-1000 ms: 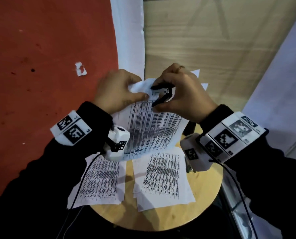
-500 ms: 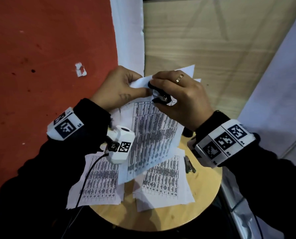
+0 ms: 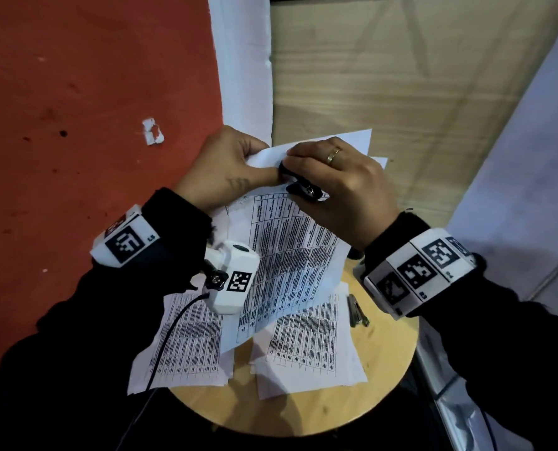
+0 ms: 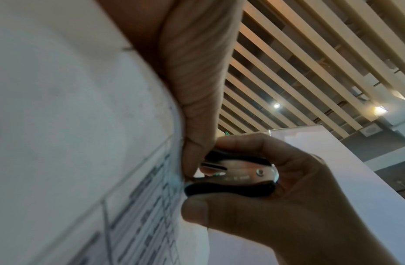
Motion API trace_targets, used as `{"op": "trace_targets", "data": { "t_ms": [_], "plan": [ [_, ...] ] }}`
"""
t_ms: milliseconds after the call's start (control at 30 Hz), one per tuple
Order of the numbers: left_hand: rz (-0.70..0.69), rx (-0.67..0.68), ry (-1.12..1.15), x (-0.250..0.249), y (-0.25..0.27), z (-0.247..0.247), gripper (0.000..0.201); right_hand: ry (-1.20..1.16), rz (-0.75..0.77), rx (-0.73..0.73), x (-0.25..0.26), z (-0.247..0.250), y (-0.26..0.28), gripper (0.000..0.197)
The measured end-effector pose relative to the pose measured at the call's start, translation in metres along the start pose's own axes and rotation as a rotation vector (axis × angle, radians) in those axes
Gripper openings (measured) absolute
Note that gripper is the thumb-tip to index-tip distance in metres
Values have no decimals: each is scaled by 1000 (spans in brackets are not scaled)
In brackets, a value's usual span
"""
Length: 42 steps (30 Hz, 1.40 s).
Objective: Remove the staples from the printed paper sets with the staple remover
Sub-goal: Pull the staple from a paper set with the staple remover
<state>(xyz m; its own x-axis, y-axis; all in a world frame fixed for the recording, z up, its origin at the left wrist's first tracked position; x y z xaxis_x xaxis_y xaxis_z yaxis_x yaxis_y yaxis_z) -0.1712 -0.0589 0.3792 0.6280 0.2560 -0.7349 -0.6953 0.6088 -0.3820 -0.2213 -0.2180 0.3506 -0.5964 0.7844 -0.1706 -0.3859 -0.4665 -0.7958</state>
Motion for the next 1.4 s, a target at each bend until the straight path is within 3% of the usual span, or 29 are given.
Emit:
{"op": "trace_targets", "data": {
  "t_ms": [267, 533, 833, 1167, 1400],
  "plan": [
    [22, 19, 2, 3, 1, 0, 59, 45, 12, -24, 1, -1, -3, 13],
    [83, 71, 59, 4, 3, 2, 63, 39, -21, 24, 2, -7, -4, 7],
    [174, 105, 182, 2, 8, 6, 7, 11, 45, 132, 2, -10, -13, 13],
    [207, 129, 204, 4, 10, 13, 11, -51, 102, 232, -6, -5, -15, 26],
    [224, 158, 227, 4, 7, 10, 12, -59, 78, 250, -7, -6, -13, 21]
  ]
}}
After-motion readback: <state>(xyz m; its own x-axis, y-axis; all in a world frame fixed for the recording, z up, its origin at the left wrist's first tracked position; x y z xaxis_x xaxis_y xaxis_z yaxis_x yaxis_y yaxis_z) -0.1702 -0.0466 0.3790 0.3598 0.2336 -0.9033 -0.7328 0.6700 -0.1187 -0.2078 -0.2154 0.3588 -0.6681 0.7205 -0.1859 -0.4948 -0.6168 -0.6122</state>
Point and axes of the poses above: each hand's wrist, its own y-axis away from the middle knuckle, its own z-axis out of the back of the hand, x = y × z, the point moved 1 cm from there along -y, towards the middle knuckle, and after that the axes turned 9 degrees about x, right-handed, at the moved point
